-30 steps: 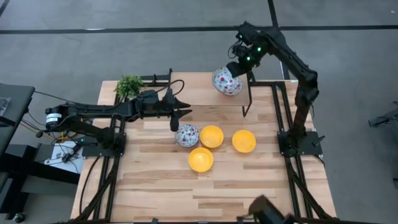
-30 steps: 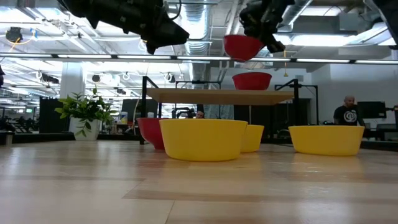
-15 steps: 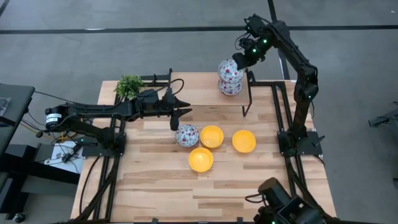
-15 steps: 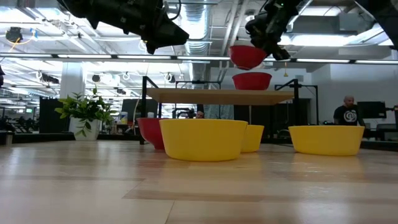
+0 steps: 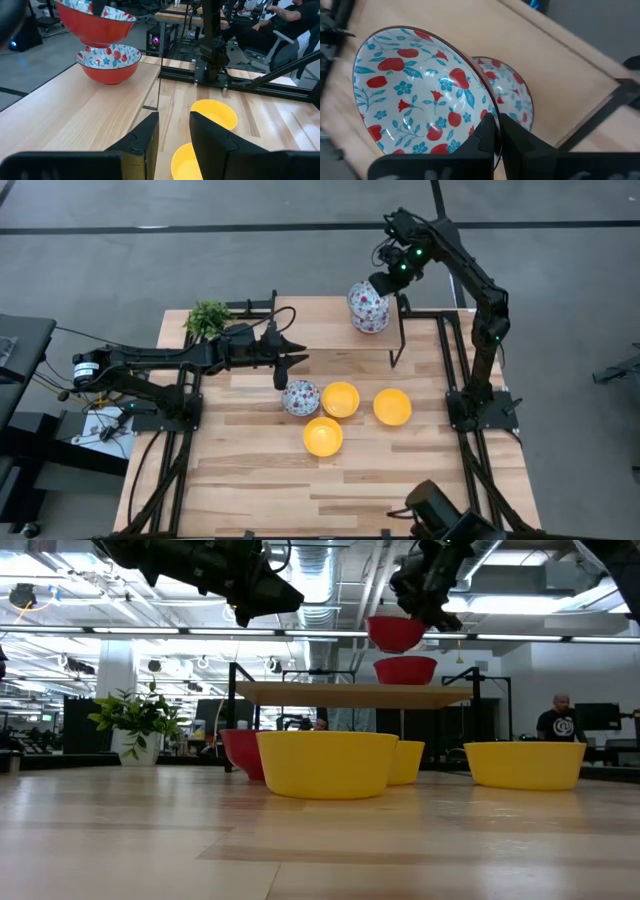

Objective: Pick & Place Mini bowls
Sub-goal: Stack the right white patterned bowl on top of the white patterned bowl on the shelf

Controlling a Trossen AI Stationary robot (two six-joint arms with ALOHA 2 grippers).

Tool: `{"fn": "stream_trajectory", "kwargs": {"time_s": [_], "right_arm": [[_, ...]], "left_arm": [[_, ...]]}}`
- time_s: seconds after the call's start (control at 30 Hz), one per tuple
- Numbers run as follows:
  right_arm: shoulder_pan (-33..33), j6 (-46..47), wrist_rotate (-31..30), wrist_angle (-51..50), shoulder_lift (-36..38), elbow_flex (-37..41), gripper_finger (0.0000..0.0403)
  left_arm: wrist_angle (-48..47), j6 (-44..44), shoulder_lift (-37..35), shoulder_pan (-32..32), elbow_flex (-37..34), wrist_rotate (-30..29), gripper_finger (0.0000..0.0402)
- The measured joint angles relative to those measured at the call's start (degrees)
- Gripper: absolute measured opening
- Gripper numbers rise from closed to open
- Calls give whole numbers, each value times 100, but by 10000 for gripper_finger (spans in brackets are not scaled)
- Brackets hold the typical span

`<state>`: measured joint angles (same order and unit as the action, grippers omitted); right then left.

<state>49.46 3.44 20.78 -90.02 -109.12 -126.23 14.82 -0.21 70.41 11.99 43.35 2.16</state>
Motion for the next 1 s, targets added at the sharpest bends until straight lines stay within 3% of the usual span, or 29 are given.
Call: {"fn": "stream_trajectory", "kwargs": {"time_s": [0.33, 0.7, 0.87, 1.0], "right_arm": [[-182, -151, -334, -1, 901, 294, 0], [-182, 362, -599, 192, 2698, 2763, 0], [-178, 1005, -573, 1117, 2802, 2957, 0], [-167, 1323, -488, 1400, 2438, 2957, 0]], "left_arm": [[-1, -2, 0, 0, 0, 1, 108], [-2, -2, 0, 0, 0, 1, 108], [-2, -2, 0, 0, 0, 1, 108], [-1, -4, 0, 0, 0, 1, 108]]}}
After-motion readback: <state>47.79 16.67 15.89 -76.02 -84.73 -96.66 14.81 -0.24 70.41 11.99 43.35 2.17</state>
